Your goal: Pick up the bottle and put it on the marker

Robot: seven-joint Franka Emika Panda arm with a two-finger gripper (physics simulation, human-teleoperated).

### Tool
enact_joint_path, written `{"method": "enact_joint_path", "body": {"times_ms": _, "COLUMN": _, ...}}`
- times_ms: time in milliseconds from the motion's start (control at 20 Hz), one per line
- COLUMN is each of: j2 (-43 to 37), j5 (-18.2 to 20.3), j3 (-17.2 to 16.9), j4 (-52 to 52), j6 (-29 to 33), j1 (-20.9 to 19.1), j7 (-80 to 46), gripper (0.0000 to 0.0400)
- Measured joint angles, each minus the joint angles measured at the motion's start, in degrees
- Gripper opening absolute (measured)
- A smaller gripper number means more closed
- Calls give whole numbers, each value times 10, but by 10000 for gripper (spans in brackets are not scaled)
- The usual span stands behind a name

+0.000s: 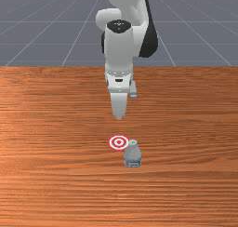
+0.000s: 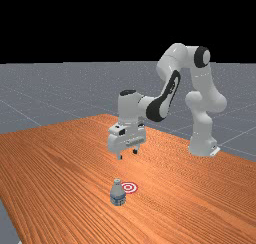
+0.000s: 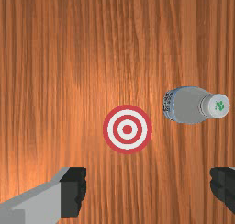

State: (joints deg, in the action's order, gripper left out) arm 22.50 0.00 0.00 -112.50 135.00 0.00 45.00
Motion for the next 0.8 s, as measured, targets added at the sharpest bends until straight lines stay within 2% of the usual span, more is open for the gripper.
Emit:
{"method": "enact_joint_path", "body": {"times_ms": 50, "j2": -5, "j5": 0, "j3": 0, "j4": 1, "j6": -10, "j1": 0, "j7": 0, "gripper": 243}}
{"method": "enact_joint_path", "body": {"times_ms": 100, "j2": -12, "j5": 0, "j3": 0, "j4": 3, "j6": -20, "j1": 0, "j7": 0, "gripper": 148}}
{"method": "enact_joint_path", "body": {"times_ms": 150, "j2": -20, "j5": 0, "j3": 0, "j4": 6, "j6": -30, "j1": 0, "j7": 0, "gripper": 90}}
{"method": "enact_joint_path", "body": {"times_ms": 250, "j2": -30, "j5": 0, "j3": 0, "j4": 10, "j6": -40, "j1": 0, "j7": 1, "gripper": 33}}
{"method": "enact_joint_path", "body": {"times_ms": 300, "j2": -31, "j5": 6, "j3": 2, "j4": 10, "j6": -40, "j1": -3, "j7": 6, "gripper": 177}}
{"method": "enact_joint_path", "body": {"times_ms": 350, "j2": -31, "j5": 8, "j3": 2, "j4": 9, "j6": -40, "j1": -4, "j7": 8, "gripper": 265}}
{"method": "enact_joint_path", "body": {"times_ms": 400, "j2": -31, "j5": 10, "j3": 3, "j4": 9, "j6": -40, "j1": -4, "j7": 9, "gripper": 318}}
{"method": "enact_joint_path", "body": {"times_ms": 450, "j2": -32, "j5": 9, "j3": 2, "j4": 9, "j6": -41, "j1": -4, "j7": 9, "gripper": 350}}
{"method": "enact_joint_path", "body": {"times_ms": 550, "j2": -40, "j5": 3, "j3": 0, "j4": -2, "j6": -24, "j1": -2, "j7": 3, "gripper": 382}}
{"method": "enact_joint_path", "body": {"times_ms": 700, "j2": -58, "j5": 3, "j3": 0, "j4": -16, "j6": -7, "j1": -2, "j7": 4, "gripper": 396}}
{"method": "enact_joint_path", "body": {"times_ms": 800, "j2": -66, "j5": 3, "j3": 0, "j4": -13, "j6": -17, "j1": -2, "j7": 4, "gripper": 399}}
